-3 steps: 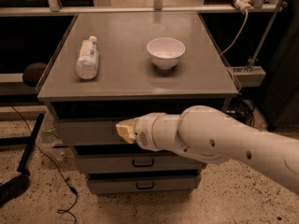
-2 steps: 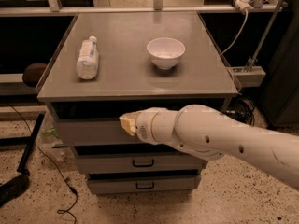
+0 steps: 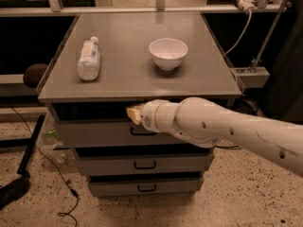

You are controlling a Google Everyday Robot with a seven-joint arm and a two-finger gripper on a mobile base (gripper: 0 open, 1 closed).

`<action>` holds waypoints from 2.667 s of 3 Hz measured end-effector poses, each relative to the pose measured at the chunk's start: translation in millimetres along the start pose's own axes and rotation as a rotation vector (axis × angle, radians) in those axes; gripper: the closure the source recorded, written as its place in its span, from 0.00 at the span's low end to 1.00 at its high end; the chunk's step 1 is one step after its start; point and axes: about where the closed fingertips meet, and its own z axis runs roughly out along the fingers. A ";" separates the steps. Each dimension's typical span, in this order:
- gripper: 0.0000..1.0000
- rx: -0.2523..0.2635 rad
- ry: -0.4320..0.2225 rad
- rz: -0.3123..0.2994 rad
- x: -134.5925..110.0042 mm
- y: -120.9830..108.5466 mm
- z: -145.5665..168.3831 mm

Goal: Open top drawer

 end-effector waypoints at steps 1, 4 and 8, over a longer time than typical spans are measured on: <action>1.00 0.018 0.019 0.024 8.6 -18.3 18.9; 1.00 0.063 0.058 0.074 31.3 -35.5 32.4; 1.00 0.070 0.118 0.058 42.1 -30.7 17.9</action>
Offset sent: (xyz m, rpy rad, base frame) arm 0.0392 -0.0131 -0.0633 -0.0280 0.0983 -0.0872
